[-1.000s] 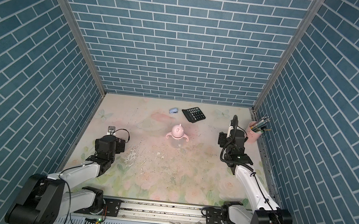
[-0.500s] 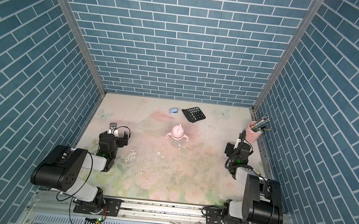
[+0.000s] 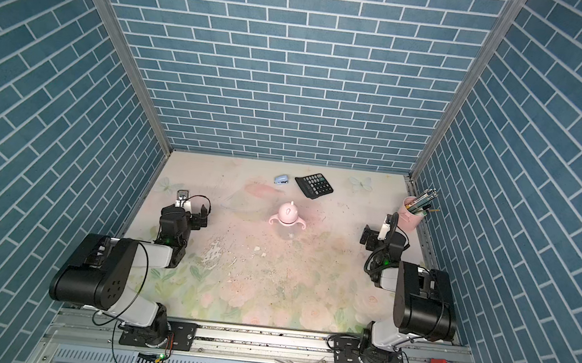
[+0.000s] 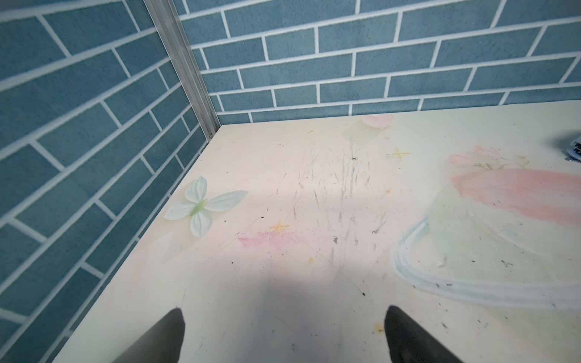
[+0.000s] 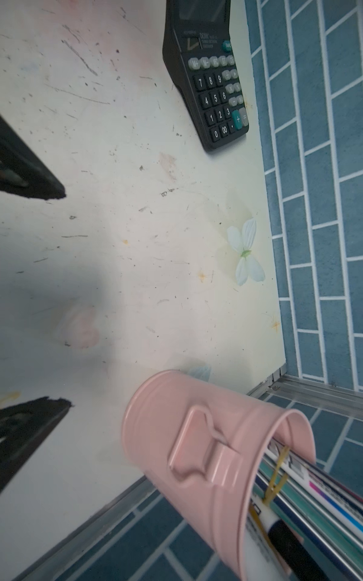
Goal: Assemble the baby bottles
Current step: Reset both arms
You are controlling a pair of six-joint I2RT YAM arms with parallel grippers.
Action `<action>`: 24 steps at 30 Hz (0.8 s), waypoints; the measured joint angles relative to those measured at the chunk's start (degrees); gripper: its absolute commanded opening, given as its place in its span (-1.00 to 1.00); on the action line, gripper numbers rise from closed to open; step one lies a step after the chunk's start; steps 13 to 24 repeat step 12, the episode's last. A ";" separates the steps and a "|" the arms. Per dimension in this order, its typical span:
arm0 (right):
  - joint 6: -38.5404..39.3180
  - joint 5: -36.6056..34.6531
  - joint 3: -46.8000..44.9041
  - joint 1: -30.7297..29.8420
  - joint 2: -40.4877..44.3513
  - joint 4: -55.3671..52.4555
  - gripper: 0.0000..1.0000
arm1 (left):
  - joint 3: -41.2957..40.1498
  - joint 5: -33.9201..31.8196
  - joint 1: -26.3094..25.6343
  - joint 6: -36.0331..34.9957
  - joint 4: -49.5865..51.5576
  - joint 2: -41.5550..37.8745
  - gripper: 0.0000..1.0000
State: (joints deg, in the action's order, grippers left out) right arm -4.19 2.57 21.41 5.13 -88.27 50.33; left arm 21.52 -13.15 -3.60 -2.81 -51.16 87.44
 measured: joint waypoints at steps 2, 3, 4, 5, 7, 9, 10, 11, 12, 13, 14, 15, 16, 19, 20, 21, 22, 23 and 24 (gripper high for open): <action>0.00 -0.26 -0.02 -0.13 0.00 -0.15 0.97 | 0.00 0.20 0.00 0.00 0.15 0.00 0.99; 0.00 -0.35 -0.02 -0.15 0.00 -0.15 0.97 | 0.00 0.22 0.00 0.00 0.24 0.00 0.99; 0.00 -0.46 -0.02 -0.24 0.00 -0.15 0.97 | 0.00 0.31 0.00 0.00 0.33 0.00 0.99; 0.00 -0.50 -0.02 -0.26 0.00 -0.17 0.97 | 0.00 0.37 0.00 0.00 0.35 0.00 0.99; 0.07 -0.31 0.26 -0.52 0.00 -0.70 0.98 | 0.00 0.39 0.00 0.02 0.33 0.00 0.99; 0.15 -0.11 0.92 -0.96 0.00 -1.73 0.98 | 0.00 0.42 0.00 0.02 0.33 0.00 0.99; 0.17 0.02 1.20 -1.14 0.00 -1.97 0.98 | 0.00 0.39 0.00 0.02 0.33 0.00 0.99; 0.17 0.11 1.38 -1.20 0.00 -1.99 0.98 | 0.00 0.39 0.00 0.02 0.33 0.00 0.99; 0.17 0.17 1.40 -1.29 0.00 -1.92 0.98 | 0.00 0.42 0.00 0.02 0.33 0.00 0.99; 0.17 0.17 1.40 -1.29 0.00 -1.92 0.98 | 0.00 0.42 0.00 0.02 0.33 0.00 0.99; 0.17 0.17 1.40 -1.29 0.00 -1.92 0.98 | 0.00 0.42 0.00 0.02 0.33 0.00 0.99; 0.17 0.17 1.40 -1.29 0.00 -1.92 0.98 | 0.00 0.42 0.00 0.02 0.33 0.00 0.99; 0.17 0.17 1.40 -1.29 0.00 -1.92 0.98 | 0.00 0.42 0.00 0.02 0.33 0.00 0.99; 0.17 0.17 1.40 -1.29 0.00 -1.92 0.98 | 0.00 0.42 0.00 0.02 0.33 0.00 0.99; 0.17 0.17 1.40 -1.29 0.00 -1.92 0.98 | 0.00 0.42 0.00 0.02 0.33 0.00 0.99; 0.17 0.17 1.40 -1.29 0.00 -1.92 0.98 | 0.00 0.42 0.00 0.02 0.33 0.00 0.99; 0.17 0.17 1.40 -1.29 0.00 -1.92 0.98 | 0.00 0.42 0.00 0.02 0.33 0.00 0.99; 0.17 0.17 1.40 -1.29 0.00 -1.92 0.98 | 0.00 0.42 0.00 0.02 0.33 0.00 0.99; 0.17 0.17 1.40 -1.29 0.00 -1.92 0.98 | 0.00 0.42 0.00 0.02 0.33 0.00 0.99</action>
